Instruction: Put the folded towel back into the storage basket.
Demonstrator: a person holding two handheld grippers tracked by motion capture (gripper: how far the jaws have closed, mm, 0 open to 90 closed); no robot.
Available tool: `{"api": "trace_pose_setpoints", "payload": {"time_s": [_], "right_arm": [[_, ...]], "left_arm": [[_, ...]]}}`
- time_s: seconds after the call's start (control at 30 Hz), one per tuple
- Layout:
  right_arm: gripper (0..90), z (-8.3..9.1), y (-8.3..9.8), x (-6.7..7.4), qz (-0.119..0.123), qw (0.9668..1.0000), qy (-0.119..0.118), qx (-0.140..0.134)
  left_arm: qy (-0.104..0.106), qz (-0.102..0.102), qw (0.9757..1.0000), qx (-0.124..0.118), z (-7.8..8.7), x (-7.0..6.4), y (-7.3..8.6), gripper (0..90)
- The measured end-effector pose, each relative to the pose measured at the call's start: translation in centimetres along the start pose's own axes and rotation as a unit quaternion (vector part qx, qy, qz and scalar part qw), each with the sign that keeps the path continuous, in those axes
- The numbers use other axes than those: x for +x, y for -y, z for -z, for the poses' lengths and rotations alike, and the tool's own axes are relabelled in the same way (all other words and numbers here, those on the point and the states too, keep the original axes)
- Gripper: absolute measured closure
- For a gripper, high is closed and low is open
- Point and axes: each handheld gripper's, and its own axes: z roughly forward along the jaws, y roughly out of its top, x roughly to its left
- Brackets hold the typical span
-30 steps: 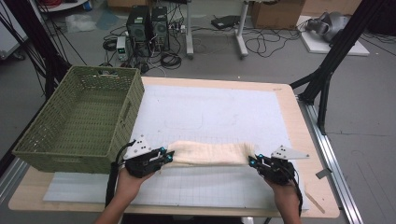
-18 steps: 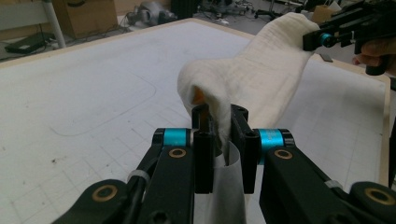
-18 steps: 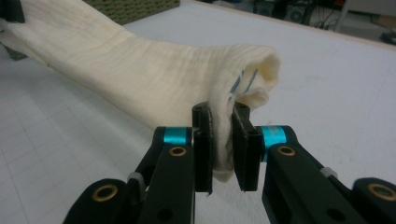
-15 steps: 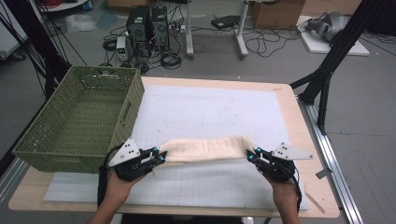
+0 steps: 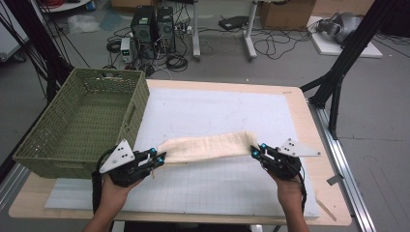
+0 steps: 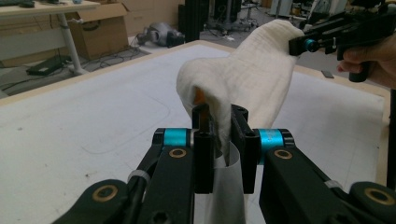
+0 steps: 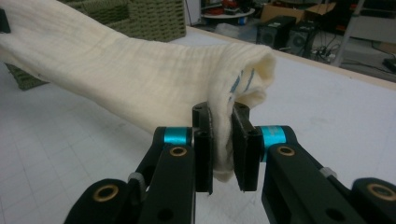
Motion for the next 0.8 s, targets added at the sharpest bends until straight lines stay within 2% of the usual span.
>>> {"api": "trace_pose_setpoints", "payload": {"time_s": [0.03,0.2,0.47,0.63,0.8], "right_arm": [[80.4,-0.4,-0.3,0.0,0.002,0.9999,-0.007,-0.01],[80.6,-0.9,-1.0,-0.1,0.0,0.9996,-0.014,-0.023],[80.9,-2.8,-4.8,-0.3,0.026,0.9992,-0.018,-0.024],[80.9,-4.0,-6.2,-0.4,0.038,0.9989,-0.017,-0.024],[80.9,-5.5,-7.8,-0.4,0.038,0.9986,-0.021,-0.031]], "left_arm": [[-0.002,0.0,1.0,-0.004,0.2,0.1,-0.1,81.3],[-0.01,0.0,0.9998,-0.015,1.0,0.5,-0.6,81.3],[-0.028,-0.004,0.9991,-0.03,2.2,0.9,-1.2,81.2],[-0.04,-0.007,0.9984,-0.039,3.0,1.1,-1.7,81.3],[-0.052,-0.007,0.9974,-0.05,3.9,1.3,-2.3,81.3]]}}
